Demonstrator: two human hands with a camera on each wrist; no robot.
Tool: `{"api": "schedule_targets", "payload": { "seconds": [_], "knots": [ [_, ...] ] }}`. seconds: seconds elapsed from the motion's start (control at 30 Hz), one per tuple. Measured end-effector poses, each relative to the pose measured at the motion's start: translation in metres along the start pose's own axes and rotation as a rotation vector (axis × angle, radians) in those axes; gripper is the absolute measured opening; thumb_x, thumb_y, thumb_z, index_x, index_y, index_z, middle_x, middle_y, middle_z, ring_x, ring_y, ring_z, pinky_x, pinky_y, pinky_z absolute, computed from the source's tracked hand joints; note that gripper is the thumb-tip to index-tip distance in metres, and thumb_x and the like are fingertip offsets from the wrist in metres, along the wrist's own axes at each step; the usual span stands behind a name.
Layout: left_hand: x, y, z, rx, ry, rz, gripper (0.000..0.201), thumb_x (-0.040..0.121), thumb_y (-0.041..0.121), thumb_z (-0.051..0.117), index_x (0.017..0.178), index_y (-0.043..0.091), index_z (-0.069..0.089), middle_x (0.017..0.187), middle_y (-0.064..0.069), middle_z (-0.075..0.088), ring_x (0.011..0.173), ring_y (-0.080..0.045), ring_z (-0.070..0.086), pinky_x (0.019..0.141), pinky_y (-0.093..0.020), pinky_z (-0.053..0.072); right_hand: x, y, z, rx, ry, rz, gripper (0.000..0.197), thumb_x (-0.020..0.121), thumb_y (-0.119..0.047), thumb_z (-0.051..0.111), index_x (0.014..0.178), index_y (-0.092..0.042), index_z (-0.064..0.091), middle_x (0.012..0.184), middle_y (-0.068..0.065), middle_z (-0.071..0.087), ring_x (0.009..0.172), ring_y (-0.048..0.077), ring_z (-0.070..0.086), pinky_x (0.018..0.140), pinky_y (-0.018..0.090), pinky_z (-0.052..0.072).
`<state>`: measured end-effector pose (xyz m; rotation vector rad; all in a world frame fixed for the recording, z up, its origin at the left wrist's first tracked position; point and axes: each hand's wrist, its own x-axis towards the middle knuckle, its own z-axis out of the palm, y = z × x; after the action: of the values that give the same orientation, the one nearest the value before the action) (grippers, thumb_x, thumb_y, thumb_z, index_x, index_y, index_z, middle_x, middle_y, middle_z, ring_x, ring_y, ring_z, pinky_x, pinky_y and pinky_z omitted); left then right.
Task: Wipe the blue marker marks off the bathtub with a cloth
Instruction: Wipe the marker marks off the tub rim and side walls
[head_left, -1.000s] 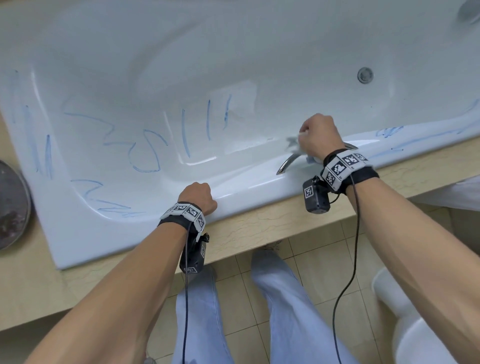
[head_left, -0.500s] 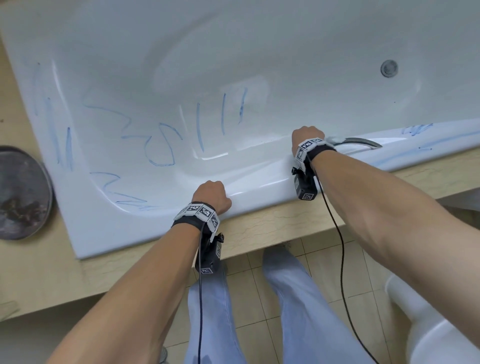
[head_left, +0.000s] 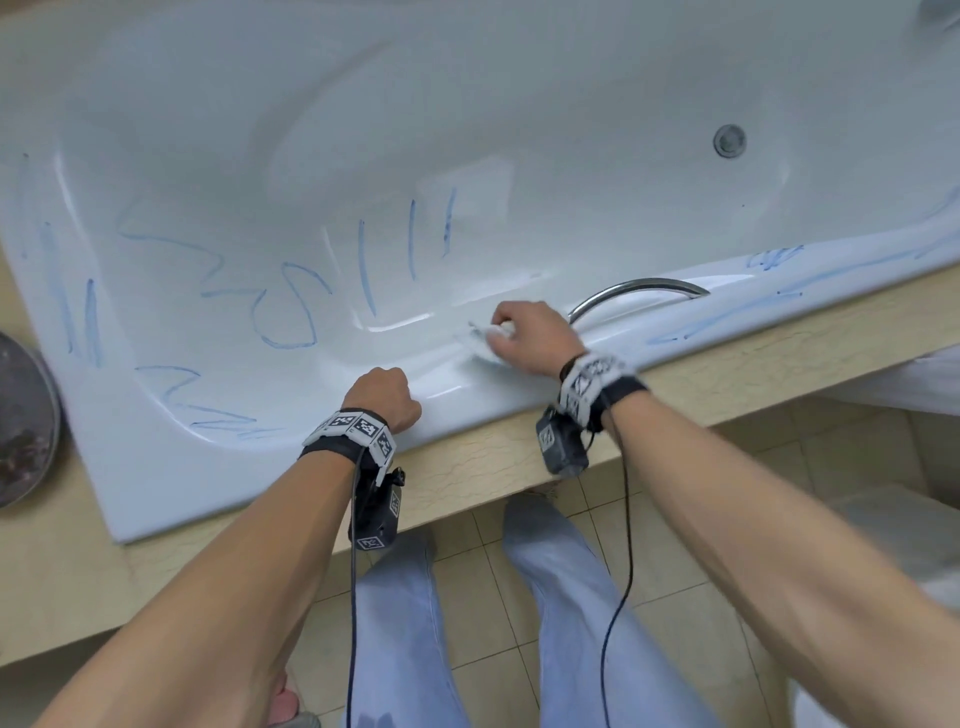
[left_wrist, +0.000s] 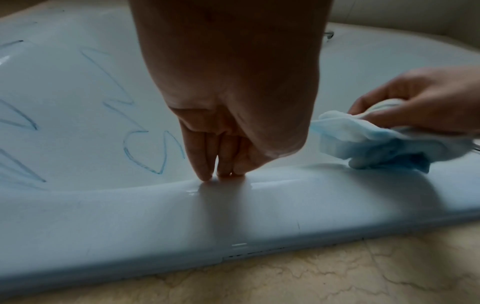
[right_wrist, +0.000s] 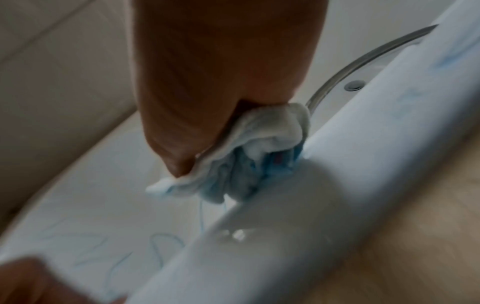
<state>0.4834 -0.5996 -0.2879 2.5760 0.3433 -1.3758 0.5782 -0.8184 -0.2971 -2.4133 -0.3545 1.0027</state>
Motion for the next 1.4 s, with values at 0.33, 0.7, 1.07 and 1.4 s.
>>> {"api": "schedule_targets", "payload": {
  "seconds": [0.33,0.7,1.07,1.4],
  "knots": [
    [-0.016,0.034,0.004,0.204,0.011,-0.03,0.009,0.088,0.014,0.045,0.084,0.008,0.051,0.091,-0.01,0.059,0.078,-0.029,0.053,0.068,-0.032,0.046,-0.067,0.054,0.076,-0.137,0.385,-0.428,0.033,0.085,-0.007,0.07,0.117,-0.016,0.067,0.125,0.001,0.064,0.131,0.024,0.048,0.117,0.04,0.033],
    [-0.051,0.166,0.061,0.005,0.348,0.342,0.049,0.089,0.005,0.047,0.137,0.014,0.044,0.143,-0.008,0.051,0.11,-0.035,0.061,0.083,-0.043,0.052,-0.098,0.184,-0.003,-0.114,0.601,-0.338,0.038,0.086,-0.001,0.065,0.123,-0.011,0.067,0.134,0.008,0.063,0.13,0.024,0.055,0.105,0.036,0.049],
    [-0.037,0.17,0.062,0.219,0.245,0.377,0.07,0.089,0.008,0.048,0.155,0.017,0.027,0.162,-0.005,0.025,0.138,-0.026,0.044,0.1,-0.039,0.045,-0.101,0.173,-0.031,0.049,0.775,-0.027,0.03,0.09,-0.006,0.06,0.118,-0.013,0.067,0.125,0.005,0.067,0.114,0.021,0.064,0.097,0.036,0.053],
    [-0.041,0.168,0.052,0.161,0.176,0.409,0.072,0.082,0.005,0.046,0.152,0.019,0.035,0.158,-0.007,0.033,0.129,-0.027,0.054,0.095,-0.039,0.05,-0.091,0.131,0.029,-0.173,0.582,-0.2,0.041,0.085,-0.018,0.073,0.125,-0.016,0.065,0.139,0.003,0.059,0.129,0.022,0.056,0.089,0.036,0.06]
  ]
}}
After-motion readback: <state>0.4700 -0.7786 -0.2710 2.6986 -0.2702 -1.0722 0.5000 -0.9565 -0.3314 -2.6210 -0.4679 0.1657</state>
